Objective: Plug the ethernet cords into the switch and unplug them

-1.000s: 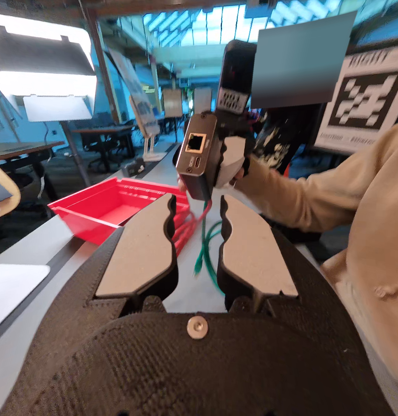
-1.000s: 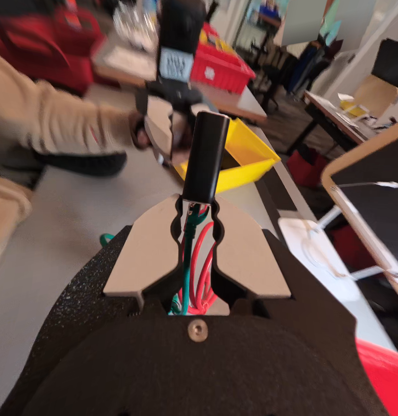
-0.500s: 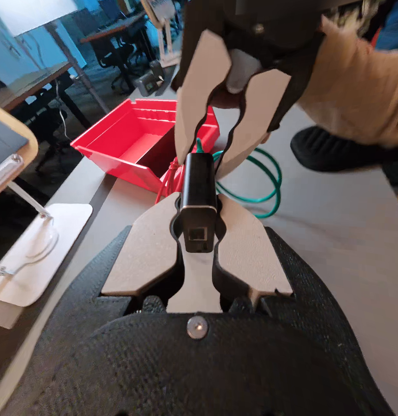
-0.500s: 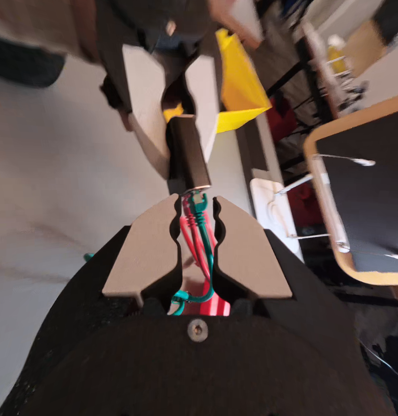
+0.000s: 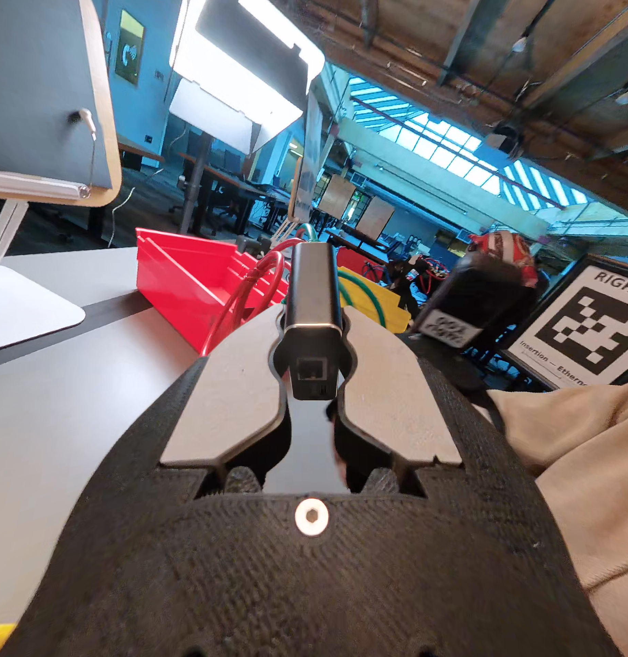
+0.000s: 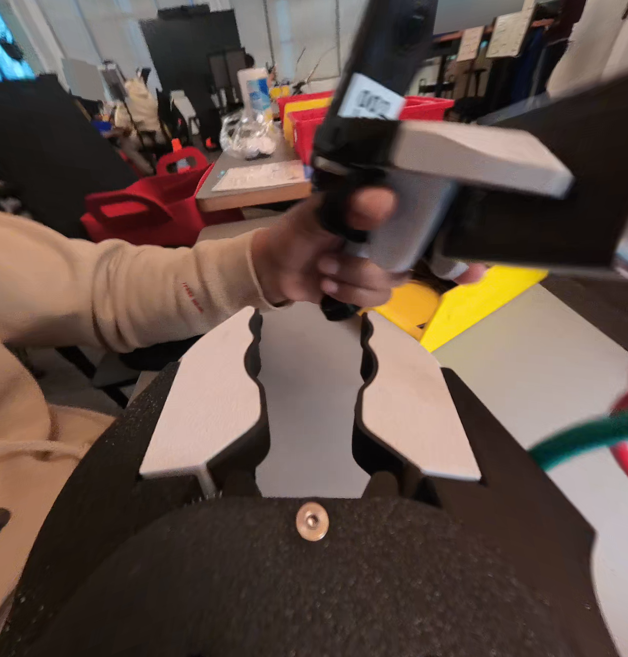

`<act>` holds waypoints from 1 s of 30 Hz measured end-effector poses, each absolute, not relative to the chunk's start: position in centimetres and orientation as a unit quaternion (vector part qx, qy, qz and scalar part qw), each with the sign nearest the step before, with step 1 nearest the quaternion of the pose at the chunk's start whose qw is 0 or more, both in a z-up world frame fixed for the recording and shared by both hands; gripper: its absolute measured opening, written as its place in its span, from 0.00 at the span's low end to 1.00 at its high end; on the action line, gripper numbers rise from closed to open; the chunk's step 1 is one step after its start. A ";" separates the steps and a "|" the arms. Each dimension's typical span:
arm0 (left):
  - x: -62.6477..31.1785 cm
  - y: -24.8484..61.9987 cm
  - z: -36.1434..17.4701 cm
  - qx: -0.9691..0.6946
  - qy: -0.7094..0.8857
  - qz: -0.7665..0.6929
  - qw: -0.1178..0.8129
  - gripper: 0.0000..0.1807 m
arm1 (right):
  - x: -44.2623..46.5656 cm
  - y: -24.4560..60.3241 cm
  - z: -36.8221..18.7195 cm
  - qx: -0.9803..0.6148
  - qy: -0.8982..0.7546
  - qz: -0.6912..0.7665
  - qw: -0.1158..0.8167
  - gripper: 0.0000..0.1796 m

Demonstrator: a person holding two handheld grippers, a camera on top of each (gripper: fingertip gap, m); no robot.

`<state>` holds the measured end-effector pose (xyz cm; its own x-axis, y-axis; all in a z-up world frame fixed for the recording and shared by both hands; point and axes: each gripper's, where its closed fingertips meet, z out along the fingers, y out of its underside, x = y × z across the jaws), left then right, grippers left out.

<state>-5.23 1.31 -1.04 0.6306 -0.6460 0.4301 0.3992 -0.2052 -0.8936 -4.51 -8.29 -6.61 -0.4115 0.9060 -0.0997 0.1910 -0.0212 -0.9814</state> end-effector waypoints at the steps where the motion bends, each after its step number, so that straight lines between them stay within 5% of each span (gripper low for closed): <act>1: -5.1 1.0 -0.6 -0.650 0.101 -0.419 0.626 0.14 | -4.6 -7.3 -6.5 -0.450 -0.606 0.573 0.319 0.32; 18: 0.0 -1.2 -2.2 -0.707 0.236 -0.391 0.539 0.14 | -1.7 -1.9 -0.9 -0.417 -0.472 0.703 0.329 0.23; 21: 0.2 -1.2 -2.3 -0.707 0.244 -0.381 0.544 0.14 | -1.6 -1.4 -0.8 -0.417 -0.464 0.705 0.337 0.15; 30: -0.2 -2.0 -1.5 -0.684 0.279 -0.362 0.569 0.19 | 0.1 -0.3 1.7 -0.385 -0.440 0.701 0.409 0.15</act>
<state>-0.19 -2.04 -1.50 0.5815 -0.7939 0.1780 0.0306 -0.1972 -0.9799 0.05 -0.26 1.73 -0.3694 0.9119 -0.1788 -0.2349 -0.2777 -0.9315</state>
